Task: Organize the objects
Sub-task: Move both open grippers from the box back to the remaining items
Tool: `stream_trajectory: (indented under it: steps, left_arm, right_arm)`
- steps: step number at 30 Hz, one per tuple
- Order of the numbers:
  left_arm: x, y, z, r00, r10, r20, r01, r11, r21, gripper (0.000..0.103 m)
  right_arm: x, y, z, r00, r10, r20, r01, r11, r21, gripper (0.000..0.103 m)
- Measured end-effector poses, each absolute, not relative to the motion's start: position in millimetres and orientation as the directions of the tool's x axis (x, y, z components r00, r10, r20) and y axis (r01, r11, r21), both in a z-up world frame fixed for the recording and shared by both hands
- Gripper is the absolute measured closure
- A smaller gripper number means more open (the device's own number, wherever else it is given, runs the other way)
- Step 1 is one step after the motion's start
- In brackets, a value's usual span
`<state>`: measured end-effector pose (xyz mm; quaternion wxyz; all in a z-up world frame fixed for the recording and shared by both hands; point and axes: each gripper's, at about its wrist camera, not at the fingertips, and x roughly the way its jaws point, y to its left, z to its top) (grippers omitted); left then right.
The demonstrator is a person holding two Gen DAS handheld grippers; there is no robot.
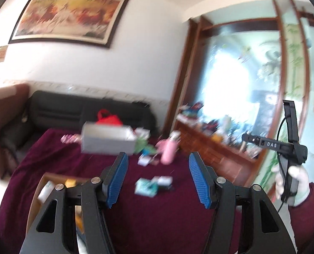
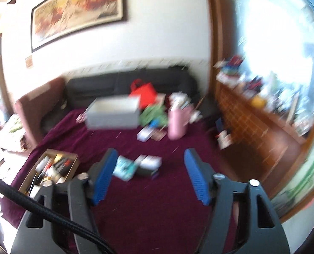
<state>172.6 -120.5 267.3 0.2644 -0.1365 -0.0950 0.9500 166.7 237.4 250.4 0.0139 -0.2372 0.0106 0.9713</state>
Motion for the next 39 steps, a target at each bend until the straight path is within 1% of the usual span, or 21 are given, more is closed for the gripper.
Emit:
stream_trajectory:
  steps: [1,4,7,8,11,13,14,17,19,20,21,22,23,24,27,29,31,33,34,36,39]
  left_arm:
    - [173.1,-118.6,282.7,-0.816,0.545,-0.191,-0.493,-0.830,-0.262,0.046]
    - [172.3,-116.0,319.1,-0.786,0.593,-0.177,-0.541,-0.797,-0.267,0.046]
    - [173.1,-115.5,361.5,-0.791,0.591,-0.159,-0.553,-0.801,-0.229,0.046]
    - [174.4,-114.9,379.6,-0.801,0.580,-0.153,-0.550,-0.812,-0.197,0.046]
    - [176.9,-113.6,429.5,-0.840,0.530,-0.118,-0.520,-0.847,-0.108,0.046]
    - [173.1,-112.9,470.0,-0.892,0.444,-0.084,-0.444,-0.896,-0.020,0.046]
    - [172.0,-114.8,482.5,-0.906,0.417,-0.073,-0.418,-0.909,-0.008,0.046]
    - [161.6,-121.7,531.6,-0.947,0.316,-0.054,-0.317,-0.948,0.012,0.038]
    - [157.2,-127.7,542.9,-0.959,0.285,-0.006,-0.285,-0.958,0.015,0.024]
    - [155.8,-128.2,541.5,-0.956,0.294,0.003,-0.294,-0.956,0.017,0.007]
    - [152.4,-127.4,536.5,-0.952,0.307,-0.003,-0.307,-0.951,0.015,0.001]
    - [146.2,-125.3,526.4,-0.944,0.329,-0.018,-0.329,-0.944,0.007,0.001]
    - [135.6,-121.9,511.3,-0.929,0.365,-0.062,-0.365,-0.931,-0.004,0.001]
    - [124.8,-115.7,497.7,-0.918,0.382,-0.106,-0.383,-0.924,-0.013,0.001]
    - [89.6,-97.1,435.5,-0.851,0.464,-0.245,-0.454,-0.885,-0.100,0.001]
    - [83.6,-84.8,398.7,-0.816,0.507,-0.277,-0.485,-0.862,-0.149,0.001]
    - [75.9,-72.5,360.2,-0.786,0.542,-0.298,-0.514,-0.840,-0.174,0.001]
    - [74.7,-53.7,328.2,-0.774,0.545,-0.322,-0.513,-0.838,-0.187,0.001]
    - [66.6,-45.8,301.5,-0.747,0.568,-0.345,-0.527,-0.823,-0.214,0.001]
    - [55.3,-33.8,269.6,-0.729,0.566,-0.385,-0.511,-0.824,-0.245,0.001]
    - [35.7,-19.0,208.8,-0.719,0.521,-0.460,-0.454,-0.853,-0.256,0.001]
  right_arm:
    - [173.7,244.6,268.0,-0.898,0.051,-0.438,-0.053,-0.999,-0.007,0.029]
    - [193.8,264.7,332.7,-0.918,0.126,-0.376,-0.111,-0.992,-0.060,0.028]
    - [215.1,281.6,401.7,-0.934,0.178,-0.311,-0.164,-0.984,-0.071,0.026]
    - [221.2,284.7,423.5,-0.935,0.210,-0.285,-0.195,-0.977,-0.083,0.023]
    - [239.4,295.5,492.5,-0.923,0.320,-0.212,-0.305,-0.947,-0.101,0.022]
    - [249.3,302.9,535.8,-0.917,0.354,-0.185,-0.343,-0.935,-0.090,0.022]
    - [253.6,307.1,558.3,-0.902,0.399,-0.165,-0.391,-0.917,-0.083,0.021]
    - [254.8,312.5,604.1,-0.850,0.508,-0.139,-0.496,-0.861,-0.110,0.016]
    - [247.1,313.6,617.0,-0.826,0.540,-0.165,-0.524,-0.842,-0.129,0.015]
    - [245.0,311.2,616.2,-0.827,0.541,-0.156,-0.525,-0.841,-0.133,0.014]
    - [241.1,306.6,609.8,-0.837,0.529,-0.142,-0.513,-0.848,-0.133,0.013]
    - [233.9,300.4,598.7,-0.857,0.497,-0.139,-0.478,-0.866,-0.145,0.003]
    - [228.3,294.4,585.5,-0.872,0.467,-0.146,-0.444,-0.881,-0.164,0.000]
    - [212.5,287.6,564.9,-0.885,0.437,-0.160,-0.406,-0.894,-0.191,0.000]
    - [159.7,283.1,498.2,-0.871,0.394,-0.293,-0.323,-0.910,-0.261,0.000]
    - [123.4,279.1,447.0,-0.848,0.361,-0.389,-0.264,-0.922,-0.282,0.000]
    - [102.0,275.8,398.8,-0.832,0.311,-0.459,-0.199,-0.940,-0.277,0.000]
    - [83.3,270.9,353.3,-0.811,0.246,-0.531,-0.129,-0.960,-0.248,0.000]
    - [77.0,268.8,329.7,-0.798,0.198,-0.570,-0.086,-0.972,-0.217,0.000]
    - [66.9,259.9,284.0,-0.769,0.092,-0.633,0.004,-0.989,-0.148,0.000]
    - [55.6,253.4,219.9,-0.727,-0.072,-0.683,0.102,-0.995,-0.004,0.000]
